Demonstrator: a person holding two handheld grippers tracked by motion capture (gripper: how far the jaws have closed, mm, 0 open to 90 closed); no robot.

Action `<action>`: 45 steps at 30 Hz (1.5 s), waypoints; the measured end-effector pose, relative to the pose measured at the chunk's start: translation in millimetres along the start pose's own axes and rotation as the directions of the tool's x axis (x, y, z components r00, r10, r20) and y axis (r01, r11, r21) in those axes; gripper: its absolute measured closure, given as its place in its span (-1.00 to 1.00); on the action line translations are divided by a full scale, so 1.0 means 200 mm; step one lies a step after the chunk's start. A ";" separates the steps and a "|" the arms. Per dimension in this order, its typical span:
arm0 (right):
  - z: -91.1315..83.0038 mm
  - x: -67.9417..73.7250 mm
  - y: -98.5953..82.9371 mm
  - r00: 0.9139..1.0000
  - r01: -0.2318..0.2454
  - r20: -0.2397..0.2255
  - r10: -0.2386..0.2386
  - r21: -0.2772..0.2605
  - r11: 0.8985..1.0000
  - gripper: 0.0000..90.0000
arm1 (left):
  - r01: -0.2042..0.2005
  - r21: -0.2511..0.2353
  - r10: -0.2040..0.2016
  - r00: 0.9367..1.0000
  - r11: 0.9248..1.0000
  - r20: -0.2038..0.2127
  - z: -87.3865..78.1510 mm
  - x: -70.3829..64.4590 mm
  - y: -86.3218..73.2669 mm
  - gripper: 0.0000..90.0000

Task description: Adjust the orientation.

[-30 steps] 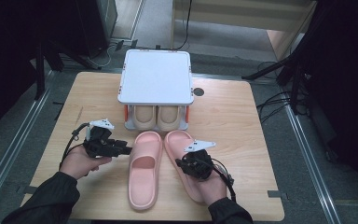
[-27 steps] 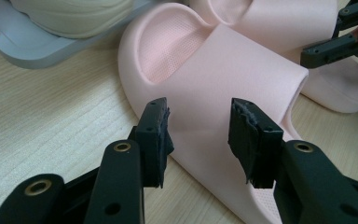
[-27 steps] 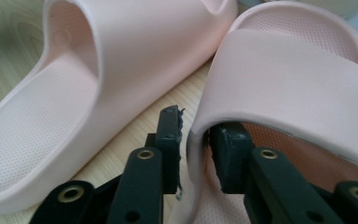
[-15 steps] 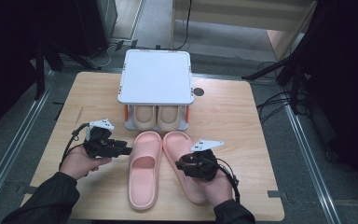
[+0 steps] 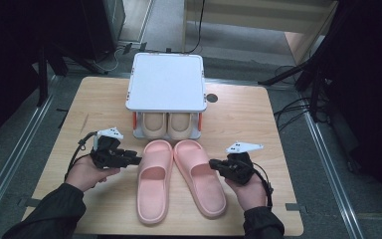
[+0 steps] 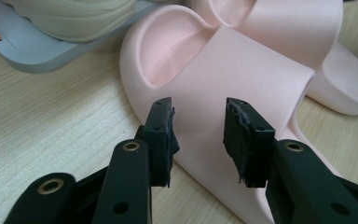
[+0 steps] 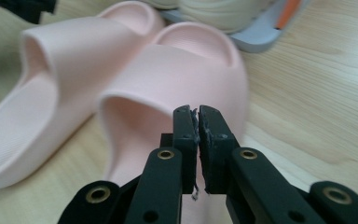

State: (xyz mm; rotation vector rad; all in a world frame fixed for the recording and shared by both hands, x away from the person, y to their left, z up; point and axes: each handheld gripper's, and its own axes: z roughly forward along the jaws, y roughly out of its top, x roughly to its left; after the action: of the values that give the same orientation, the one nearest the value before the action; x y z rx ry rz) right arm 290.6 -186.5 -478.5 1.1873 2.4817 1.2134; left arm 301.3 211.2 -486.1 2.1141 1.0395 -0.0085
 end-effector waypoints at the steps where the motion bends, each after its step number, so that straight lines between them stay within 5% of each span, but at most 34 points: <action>1: 0.00 -0.02 0.00 1.000 -0.009 0.010 0.009 0.001 1.000 0.92 | 0.005 0.002 -0.005 1.000 1.000 0.000 0.01 0.00 0.00 0.39; 6: 0.05 -0.10 -0.03 0.995 -0.059 0.082 0.054 0.062 0.996 0.90 | 0.011 0.016 -0.011 1.000 1.000 0.008 0.01 0.01 0.00 0.39; 14: 0.13 -0.09 -0.03 0.996 -0.027 0.086 0.019 0.096 0.995 0.89 | -0.001 0.046 0.000 1.000 0.999 0.008 0.05 0.00 -0.01 0.38; 34: 0.17 -0.01 -0.05 0.999 -0.054 -0.005 0.054 0.072 0.996 0.89 | -0.019 0.073 0.015 0.999 0.997 0.047 0.06 -0.02 -0.01 0.38; 45: 0.19 -0.03 -0.04 0.999 -0.047 -0.001 0.047 0.026 0.999 0.79 | -0.006 0.042 0.004 0.999 0.999 0.043 0.04 -0.02 0.00 0.31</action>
State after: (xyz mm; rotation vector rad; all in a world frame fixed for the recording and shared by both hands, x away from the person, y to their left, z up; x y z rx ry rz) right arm 305.7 -171.4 -511.0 1.2590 2.4917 1.1972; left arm 300.9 204.2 -490.9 2.1453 1.0172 -0.0738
